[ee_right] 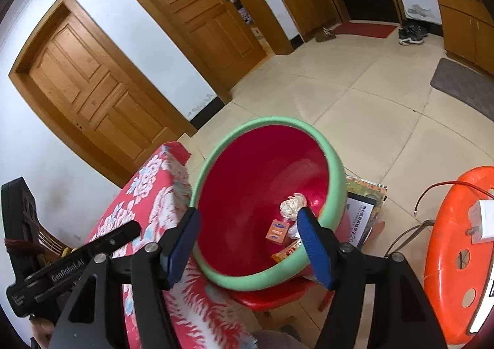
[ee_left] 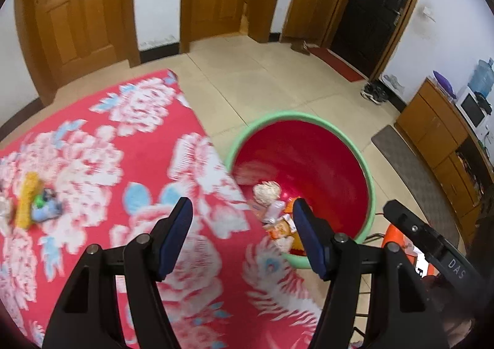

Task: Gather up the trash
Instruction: 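Move both open tools back over the table toward the white cloth and foam net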

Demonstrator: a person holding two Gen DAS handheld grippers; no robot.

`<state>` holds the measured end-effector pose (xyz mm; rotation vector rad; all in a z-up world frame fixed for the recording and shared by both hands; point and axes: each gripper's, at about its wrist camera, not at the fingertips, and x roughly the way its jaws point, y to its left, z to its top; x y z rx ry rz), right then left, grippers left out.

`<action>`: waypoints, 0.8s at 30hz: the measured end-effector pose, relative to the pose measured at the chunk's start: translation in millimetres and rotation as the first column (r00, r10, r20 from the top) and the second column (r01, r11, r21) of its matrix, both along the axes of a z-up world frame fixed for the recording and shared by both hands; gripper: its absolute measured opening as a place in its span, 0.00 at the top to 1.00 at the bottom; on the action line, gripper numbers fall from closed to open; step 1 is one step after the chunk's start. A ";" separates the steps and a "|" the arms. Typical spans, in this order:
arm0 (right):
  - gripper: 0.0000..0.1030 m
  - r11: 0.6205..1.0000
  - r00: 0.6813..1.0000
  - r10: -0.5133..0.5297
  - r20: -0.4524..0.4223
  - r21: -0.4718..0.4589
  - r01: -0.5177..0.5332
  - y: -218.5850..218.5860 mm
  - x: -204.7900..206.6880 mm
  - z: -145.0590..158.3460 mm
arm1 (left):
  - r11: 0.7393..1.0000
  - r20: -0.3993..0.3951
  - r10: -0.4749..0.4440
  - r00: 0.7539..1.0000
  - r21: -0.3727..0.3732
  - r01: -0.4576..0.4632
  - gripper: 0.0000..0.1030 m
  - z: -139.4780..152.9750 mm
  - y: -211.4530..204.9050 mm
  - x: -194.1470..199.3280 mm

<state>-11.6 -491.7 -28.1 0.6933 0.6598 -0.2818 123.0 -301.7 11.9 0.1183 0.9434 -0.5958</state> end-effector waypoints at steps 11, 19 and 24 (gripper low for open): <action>0.33 0.997 0.998 0.054 0.036 -0.053 -0.052 43.8 -4.6 30.6 | 0.991 0.081 0.135 0.988 0.014 -0.136 0.35 29.2 85.2 12.9; 0.33 0.989 0.992 0.112 0.052 -0.107 -0.106 80.9 2.1 55.9 | 0.964 0.115 0.260 0.959 0.028 -0.265 0.35 39.9 157.6 28.9; 0.33 0.979 0.986 0.160 0.052 -0.136 -0.151 102.6 11.4 71.3 | 0.938 0.114 0.336 0.935 0.046 -0.343 0.35 39.1 203.8 40.7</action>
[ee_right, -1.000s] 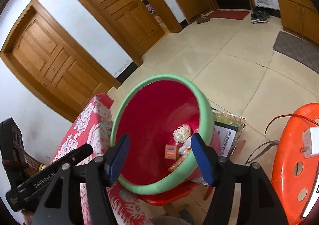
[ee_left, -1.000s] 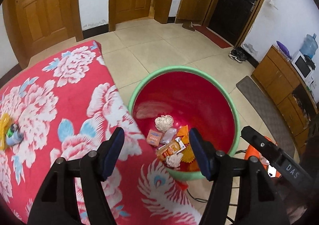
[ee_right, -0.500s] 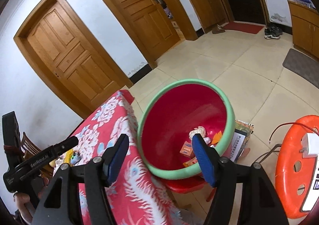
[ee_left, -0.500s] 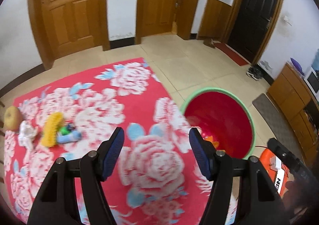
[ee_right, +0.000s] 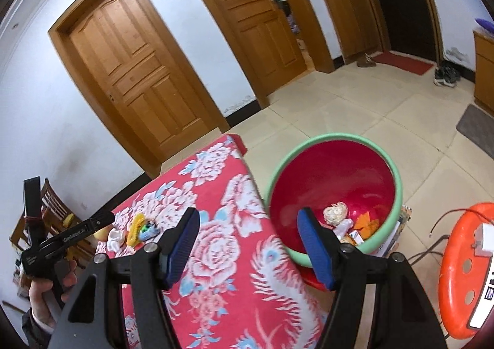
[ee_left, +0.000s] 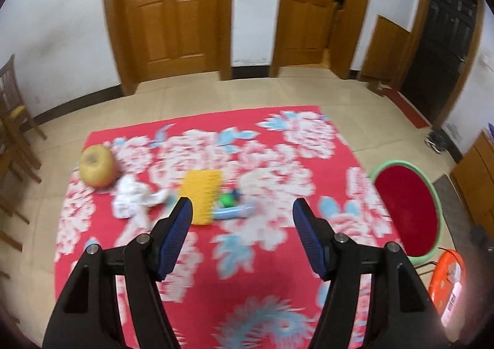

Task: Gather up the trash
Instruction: 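Move both open tools back over the table toward the white cloth and foam net, then grasp the white cloth with the left tool while the right tool grasps the yellow foam net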

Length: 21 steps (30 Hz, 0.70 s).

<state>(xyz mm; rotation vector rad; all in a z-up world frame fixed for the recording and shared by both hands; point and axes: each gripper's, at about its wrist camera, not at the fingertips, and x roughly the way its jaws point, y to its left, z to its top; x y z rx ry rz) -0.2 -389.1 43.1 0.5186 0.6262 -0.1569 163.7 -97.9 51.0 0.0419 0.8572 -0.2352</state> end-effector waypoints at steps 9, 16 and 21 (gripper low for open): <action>0.33 0.998 0.998 0.057 -0.006 -0.026 -0.057 36.1 15.3 15.4 | 0.996 -0.021 0.089 0.996 0.033 -0.089 0.35 -14.6 67.1 23.1; 0.33 0.994 0.994 0.108 0.006 -0.034 -0.108 59.9 35.6 24.9 | 0.992 -0.059 0.121 0.991 -0.037 -0.123 0.35 -41.8 96.2 46.5; 0.33 0.991 0.992 0.129 -0.001 -0.047 -0.129 69.0 56.3 20.0 | 0.989 -0.077 0.147 0.986 -0.010 -0.148 0.35 -63.8 104.7 64.7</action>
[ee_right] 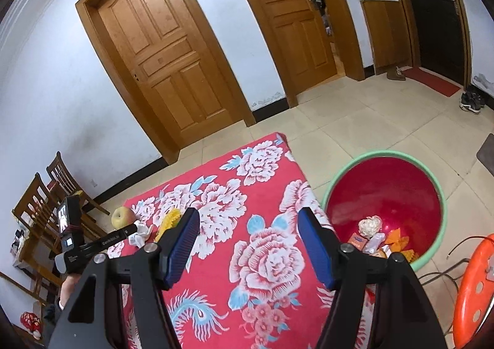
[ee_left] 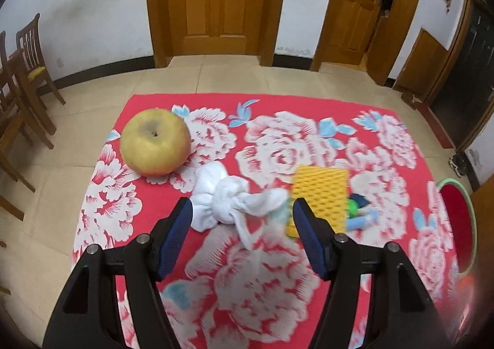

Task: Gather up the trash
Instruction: 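Grasp the white cloth with the left tool while the right tool grasps the yellow foam net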

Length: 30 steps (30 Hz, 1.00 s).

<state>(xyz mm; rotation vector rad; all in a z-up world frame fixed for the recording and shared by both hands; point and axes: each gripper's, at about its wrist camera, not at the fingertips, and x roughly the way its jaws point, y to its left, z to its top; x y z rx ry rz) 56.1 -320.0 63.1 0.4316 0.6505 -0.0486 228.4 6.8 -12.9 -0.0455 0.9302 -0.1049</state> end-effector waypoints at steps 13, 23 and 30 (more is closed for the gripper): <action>0.33 0.998 0.994 0.066 -0.086 0.004 -0.066 24.1 46.3 -32.4 | 1.000 -0.048 0.027 0.998 -0.013 -0.028 0.64 -42.2 9.6 21.9; 0.33 0.985 0.979 0.172 -0.107 0.002 -0.173 66.9 72.1 -41.9 | 0.997 0.003 0.040 0.999 -0.069 -0.040 0.75 -22.5 19.4 -9.1; 0.33 0.962 0.955 0.266 -0.133 -0.028 -0.272 109.6 100.5 -49.6 | 0.990 0.046 0.115 0.992 -0.087 -0.110 0.75 -18.9 38.3 -24.0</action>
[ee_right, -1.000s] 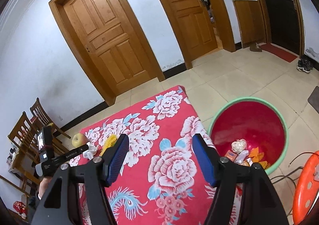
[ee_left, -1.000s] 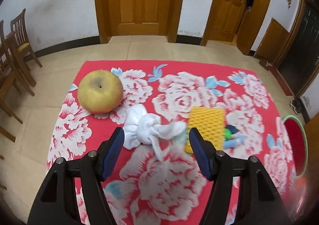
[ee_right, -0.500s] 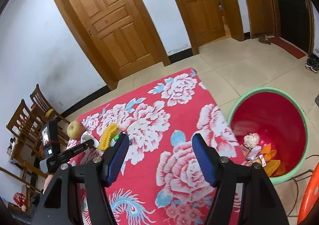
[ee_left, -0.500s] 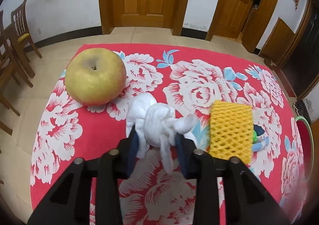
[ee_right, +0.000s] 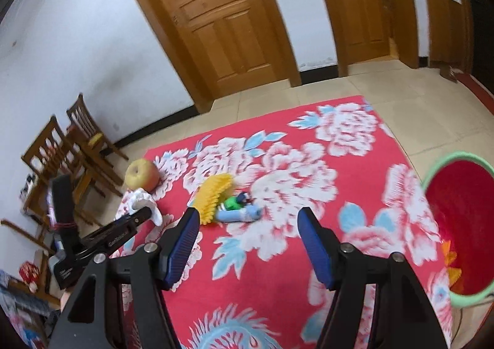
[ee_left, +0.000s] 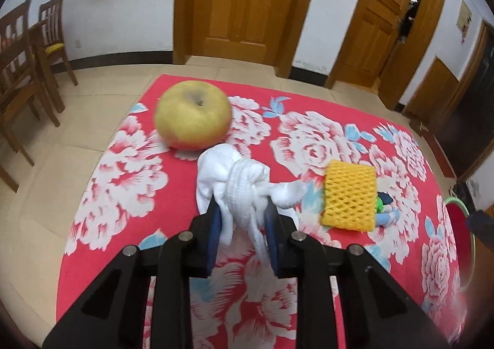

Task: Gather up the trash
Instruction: 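Grasp the white cloth with the left tool while the right tool grasps the yellow foam net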

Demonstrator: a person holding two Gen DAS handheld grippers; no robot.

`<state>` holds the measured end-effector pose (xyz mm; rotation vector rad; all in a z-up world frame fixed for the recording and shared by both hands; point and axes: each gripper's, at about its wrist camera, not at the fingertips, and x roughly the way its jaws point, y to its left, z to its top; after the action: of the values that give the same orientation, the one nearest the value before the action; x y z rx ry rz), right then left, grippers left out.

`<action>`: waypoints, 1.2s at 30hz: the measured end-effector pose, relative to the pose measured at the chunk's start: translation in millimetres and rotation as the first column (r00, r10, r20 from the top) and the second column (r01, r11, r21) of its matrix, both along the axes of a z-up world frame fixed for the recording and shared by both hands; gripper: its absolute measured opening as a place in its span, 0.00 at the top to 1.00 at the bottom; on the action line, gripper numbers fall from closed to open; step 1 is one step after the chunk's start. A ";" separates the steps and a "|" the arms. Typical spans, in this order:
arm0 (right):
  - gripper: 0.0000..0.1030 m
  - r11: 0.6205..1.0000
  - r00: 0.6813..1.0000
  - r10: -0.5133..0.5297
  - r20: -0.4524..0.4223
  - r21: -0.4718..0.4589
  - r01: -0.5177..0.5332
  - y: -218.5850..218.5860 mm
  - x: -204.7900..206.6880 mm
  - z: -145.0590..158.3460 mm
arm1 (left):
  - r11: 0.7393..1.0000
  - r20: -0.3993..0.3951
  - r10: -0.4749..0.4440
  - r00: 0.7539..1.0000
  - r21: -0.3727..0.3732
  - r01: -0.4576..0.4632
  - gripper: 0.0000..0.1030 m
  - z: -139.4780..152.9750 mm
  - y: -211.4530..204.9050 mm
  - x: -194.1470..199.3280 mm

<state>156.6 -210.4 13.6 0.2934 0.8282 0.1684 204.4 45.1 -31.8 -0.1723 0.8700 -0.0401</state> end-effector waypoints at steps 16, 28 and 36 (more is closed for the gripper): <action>0.51 0.990 0.986 0.129 -0.104 -0.049 -0.134 64.4 89.2 -46.2 | 0.997 -0.001 0.081 0.997 -0.011 -0.081 0.75 -6.0 15.6 -5.7; 0.84 0.986 0.973 0.164 -0.163 0.013 -0.164 73.0 101.5 -64.7 | 0.994 -0.030 0.091 0.995 -0.050 -0.093 0.75 -11.8 19.7 -3.6; 0.86 0.985 0.985 0.163 -0.063 0.071 -0.159 65.2 66.8 -35.4 | 0.995 -0.019 0.080 0.997 -0.050 -0.081 0.75 -8.2 18.2 -5.9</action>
<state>223.5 -145.1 -21.9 0.2956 0.9162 0.3392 198.5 63.3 -40.0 -0.2551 0.8790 0.0151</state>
